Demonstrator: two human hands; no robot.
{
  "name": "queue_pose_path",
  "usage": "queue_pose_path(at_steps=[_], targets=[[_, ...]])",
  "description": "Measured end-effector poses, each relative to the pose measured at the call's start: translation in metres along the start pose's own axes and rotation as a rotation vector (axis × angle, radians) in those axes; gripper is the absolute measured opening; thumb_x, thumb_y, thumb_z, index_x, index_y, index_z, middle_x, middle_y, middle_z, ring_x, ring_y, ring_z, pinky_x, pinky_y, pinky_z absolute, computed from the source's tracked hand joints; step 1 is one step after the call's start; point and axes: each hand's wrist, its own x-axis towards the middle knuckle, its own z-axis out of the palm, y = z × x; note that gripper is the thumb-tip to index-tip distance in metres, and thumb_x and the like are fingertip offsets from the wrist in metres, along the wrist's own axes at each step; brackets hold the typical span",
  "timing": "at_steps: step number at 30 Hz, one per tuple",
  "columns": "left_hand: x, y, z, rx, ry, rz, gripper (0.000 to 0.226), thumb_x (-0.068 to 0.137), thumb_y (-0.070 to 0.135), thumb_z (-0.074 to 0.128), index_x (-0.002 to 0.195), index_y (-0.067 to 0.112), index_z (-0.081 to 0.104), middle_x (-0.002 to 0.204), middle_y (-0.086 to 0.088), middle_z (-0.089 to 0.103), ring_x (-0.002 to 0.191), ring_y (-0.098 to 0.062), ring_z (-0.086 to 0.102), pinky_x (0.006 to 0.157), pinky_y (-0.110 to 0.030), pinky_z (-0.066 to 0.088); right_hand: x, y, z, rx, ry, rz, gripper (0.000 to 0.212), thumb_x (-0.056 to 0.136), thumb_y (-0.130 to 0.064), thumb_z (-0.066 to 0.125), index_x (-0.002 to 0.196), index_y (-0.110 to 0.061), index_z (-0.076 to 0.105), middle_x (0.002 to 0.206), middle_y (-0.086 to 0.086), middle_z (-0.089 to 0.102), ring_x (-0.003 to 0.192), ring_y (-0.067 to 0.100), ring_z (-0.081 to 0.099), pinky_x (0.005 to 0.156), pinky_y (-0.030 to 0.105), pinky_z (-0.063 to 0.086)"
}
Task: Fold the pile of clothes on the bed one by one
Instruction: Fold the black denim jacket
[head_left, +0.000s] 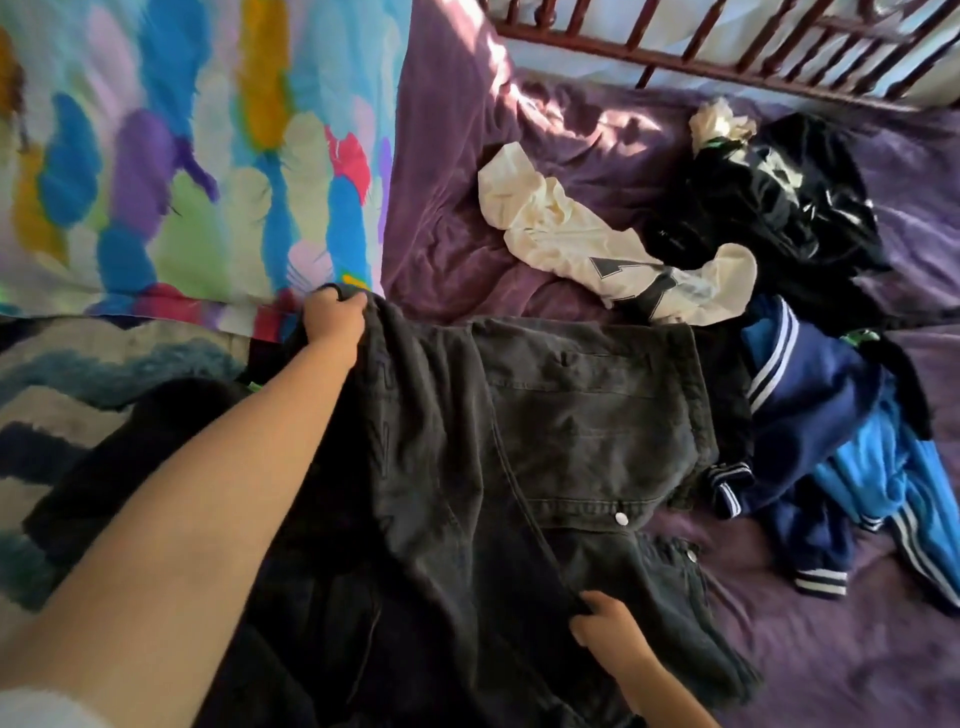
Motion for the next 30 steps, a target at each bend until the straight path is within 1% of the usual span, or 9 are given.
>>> queue_pose_path(at_steps=[3,6,9,11,16,20,23,26,30], targets=[[0.042,0.013,-0.026,-0.056,0.117,-0.008,0.036,0.089,0.019,0.056,0.11,-0.009,0.06,0.114,-0.026,0.061,0.107,-0.034,0.058,0.086,-0.036,0.041,0.003,-0.004,0.004,0.053,0.006,0.037,0.02,0.072,0.007,0.052,0.087,-0.002,0.062,0.052,-0.002,0.057,0.049,0.011,0.053,0.045,0.018,0.042],[0.05,0.007,-0.036,-0.089,0.057,-0.022,0.022,0.088,0.019,0.057,0.101,0.001,0.06,0.106,-0.013,0.059,0.1,-0.019,0.057,0.07,-0.025,0.043,0.003,-0.001,0.02,-0.047,-0.02,0.027,0.025,0.082,0.006,0.051,0.104,0.0,0.061,0.078,0.007,0.063,0.072,0.02,0.058,0.065,0.027,0.046],[0.009,-0.001,-0.026,-0.099,-0.028,0.071,0.045,0.082,0.012,0.065,0.123,0.0,0.047,0.121,-0.014,0.056,0.11,-0.021,0.053,0.086,-0.018,0.038,0.003,0.001,0.032,-0.285,-0.06,0.014,0.027,0.088,-0.012,0.052,0.114,-0.013,0.057,0.107,0.006,0.064,0.1,0.021,0.06,0.072,0.024,0.041],[-0.026,-0.019,-0.018,-0.057,-0.051,0.049,0.061,0.082,0.01,0.065,0.134,0.0,0.036,0.132,-0.019,0.049,0.12,-0.027,0.049,0.098,-0.025,0.034,0.004,-0.002,0.033,-0.362,-0.062,-0.001,0.027,0.089,-0.018,0.051,0.116,-0.018,0.054,0.114,0.004,0.063,0.106,0.021,0.059,0.073,0.024,0.04],[-0.098,-0.075,-0.012,0.184,-0.086,-0.143,0.071,0.085,0.016,0.063,0.145,0.007,0.025,0.143,-0.02,0.037,0.13,-0.037,0.036,0.104,-0.042,0.033,0.001,-0.004,0.031,-0.348,-0.062,-0.048,0.03,0.088,-0.015,0.054,0.118,-0.014,0.054,0.112,0.006,0.064,0.101,0.021,0.061,0.079,0.027,0.048],[-0.158,-0.1,-0.02,0.302,-0.205,-0.158,0.076,0.086,0.018,0.063,0.148,0.01,0.02,0.149,-0.019,0.028,0.135,-0.038,0.028,0.106,-0.041,0.029,-0.008,0.0,0.027,-0.233,-0.08,-0.105,0.042,0.084,-0.011,0.062,0.123,-0.013,0.051,0.107,0.004,0.062,0.097,0.02,0.061,0.08,0.027,0.049],[-0.212,-0.116,-0.024,0.446,-0.329,-0.097,0.073,0.088,0.025,0.06,0.148,0.013,0.019,0.153,-0.016,0.019,0.137,-0.036,0.024,0.107,-0.04,0.028,-0.013,0.001,0.021,-0.133,-0.089,-0.167,0.045,0.081,-0.002,0.067,0.123,-0.008,0.052,0.106,0.008,0.063,0.09,0.017,0.06,0.079,0.027,0.051],[-0.259,-0.129,-0.032,0.591,-0.385,0.068,0.071,0.091,0.037,0.053,0.148,0.012,0.018,0.151,-0.011,0.028,0.134,-0.028,0.033,0.107,-0.036,0.029,-0.017,-0.004,0.012,0.086,-0.136,-0.209,0.048,0.079,0.009,0.065,0.124,-0.004,0.054,0.093,0.002,0.065,0.075,0.009,0.062,0.061,0.015,0.052],[-0.319,-0.15,-0.047,0.808,-0.395,0.278,0.065,0.094,0.047,0.041,0.148,0.019,0.019,0.154,-0.003,0.025,0.142,-0.018,0.02,0.113,-0.032,0.02,-0.021,-0.005,0.004,0.037,-0.112,-0.271,0.05,0.086,0.0,0.063,0.133,-0.003,0.046,0.116,0.009,0.061,0.103,0.023,0.061,0.086,0.026,0.048]])
